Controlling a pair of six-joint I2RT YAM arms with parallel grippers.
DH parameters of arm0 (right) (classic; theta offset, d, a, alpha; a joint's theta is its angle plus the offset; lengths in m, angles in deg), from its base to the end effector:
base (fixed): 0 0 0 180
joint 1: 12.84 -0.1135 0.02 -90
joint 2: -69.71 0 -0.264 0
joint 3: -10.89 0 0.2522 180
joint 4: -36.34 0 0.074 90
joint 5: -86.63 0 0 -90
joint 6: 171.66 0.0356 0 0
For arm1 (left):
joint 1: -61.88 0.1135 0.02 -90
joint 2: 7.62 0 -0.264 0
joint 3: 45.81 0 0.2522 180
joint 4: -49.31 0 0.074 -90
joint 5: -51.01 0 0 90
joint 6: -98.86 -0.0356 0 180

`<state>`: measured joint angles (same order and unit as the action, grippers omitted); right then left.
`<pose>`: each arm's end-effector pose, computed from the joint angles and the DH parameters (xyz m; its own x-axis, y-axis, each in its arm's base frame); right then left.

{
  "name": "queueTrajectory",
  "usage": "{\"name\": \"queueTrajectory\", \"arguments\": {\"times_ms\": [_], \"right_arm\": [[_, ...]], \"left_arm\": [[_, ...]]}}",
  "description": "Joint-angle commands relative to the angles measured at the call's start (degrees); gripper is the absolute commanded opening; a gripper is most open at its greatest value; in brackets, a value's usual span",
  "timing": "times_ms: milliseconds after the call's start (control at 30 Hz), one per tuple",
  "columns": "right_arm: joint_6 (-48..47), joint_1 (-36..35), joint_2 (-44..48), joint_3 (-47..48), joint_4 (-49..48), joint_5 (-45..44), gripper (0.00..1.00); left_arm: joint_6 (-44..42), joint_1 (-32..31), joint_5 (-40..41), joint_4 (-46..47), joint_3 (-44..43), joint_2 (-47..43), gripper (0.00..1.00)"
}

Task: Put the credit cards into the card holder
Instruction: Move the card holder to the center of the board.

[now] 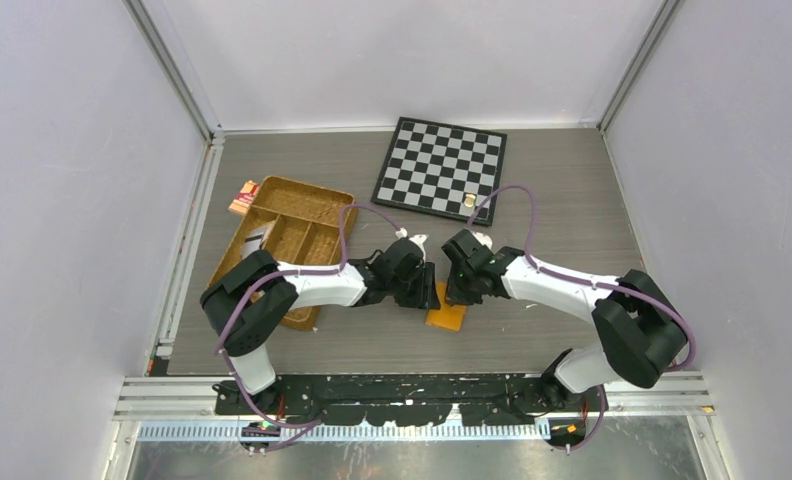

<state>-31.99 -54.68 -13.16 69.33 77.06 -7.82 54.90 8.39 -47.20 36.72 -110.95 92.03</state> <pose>0.1977 0.1733 0.1718 -0.9260 0.1911 -0.3256 0.1007 0.9562 0.2748 0.2020 -0.2815 0.1509 -0.9168 0.0411 -0.3972 0.2786 0.7784 -0.5626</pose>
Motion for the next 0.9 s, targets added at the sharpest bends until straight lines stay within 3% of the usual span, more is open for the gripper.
{"name": "queueTrajectory", "arguments": {"times_ms": [0,400,633,867], "right_arm": [[1.76,-0.42,1.21,-3.13,1.67,-2.23,0.01],[2.63,-0.37,6.63,-5.39,-0.97,-3.46,0.02],[-0.25,-0.41,11.31,-0.26,6.66,-7.98,0.42],[3.37,-0.07,13.57,-2.15,8.59,-10.39,0.58]], "left_arm": [[-0.29,0.23,0.64,1.82,0.66,0.62,0.38],[-0.68,0.23,-0.59,3.49,1.14,-0.25,0.4],[2.42,-0.14,-4.87,10.04,3.12,-0.21,0.46],[4.76,-0.73,-5.89,14.36,5.1,-0.31,0.49]]}}
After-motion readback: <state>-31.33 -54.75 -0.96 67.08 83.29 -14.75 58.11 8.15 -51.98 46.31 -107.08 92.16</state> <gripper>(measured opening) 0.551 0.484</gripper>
